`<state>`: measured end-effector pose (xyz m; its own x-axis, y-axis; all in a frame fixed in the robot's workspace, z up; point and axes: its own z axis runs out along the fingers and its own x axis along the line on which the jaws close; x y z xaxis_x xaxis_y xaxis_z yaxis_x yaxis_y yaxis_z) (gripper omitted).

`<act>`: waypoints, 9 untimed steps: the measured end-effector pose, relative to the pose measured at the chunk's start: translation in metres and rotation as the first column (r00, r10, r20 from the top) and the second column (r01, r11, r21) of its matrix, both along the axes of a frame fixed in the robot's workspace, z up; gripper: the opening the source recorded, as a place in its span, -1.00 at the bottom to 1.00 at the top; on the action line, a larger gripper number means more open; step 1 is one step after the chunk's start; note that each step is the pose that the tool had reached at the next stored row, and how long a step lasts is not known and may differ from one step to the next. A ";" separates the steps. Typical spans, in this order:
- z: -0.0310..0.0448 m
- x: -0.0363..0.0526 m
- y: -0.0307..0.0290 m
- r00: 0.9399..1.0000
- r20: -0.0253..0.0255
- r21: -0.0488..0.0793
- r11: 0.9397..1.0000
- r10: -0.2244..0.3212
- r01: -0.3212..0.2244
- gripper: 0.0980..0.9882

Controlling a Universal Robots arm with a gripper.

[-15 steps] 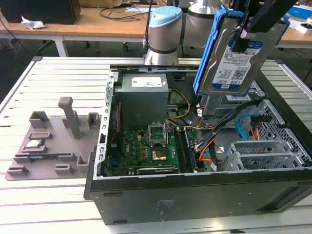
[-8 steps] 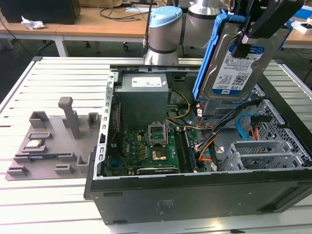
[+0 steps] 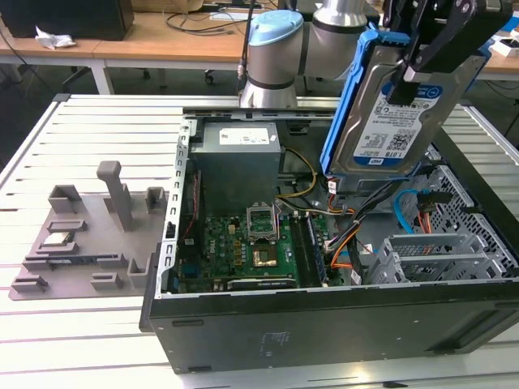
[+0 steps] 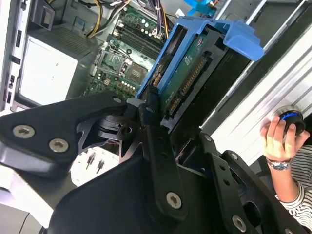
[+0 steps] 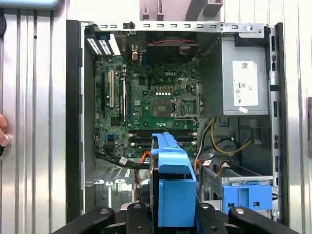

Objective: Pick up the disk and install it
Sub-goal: 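Pick up the disk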

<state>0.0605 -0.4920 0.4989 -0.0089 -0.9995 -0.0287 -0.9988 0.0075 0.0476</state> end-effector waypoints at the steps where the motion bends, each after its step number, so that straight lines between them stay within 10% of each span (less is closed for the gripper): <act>1: -0.0003 -0.0006 -0.0025 1.000 0.000 0.000 1.000 0.000 0.000 -0.41; 9: -0.0019 -0.0053 -0.0221 1.000 0.000 0.000 1.000 0.000 0.000 -0.41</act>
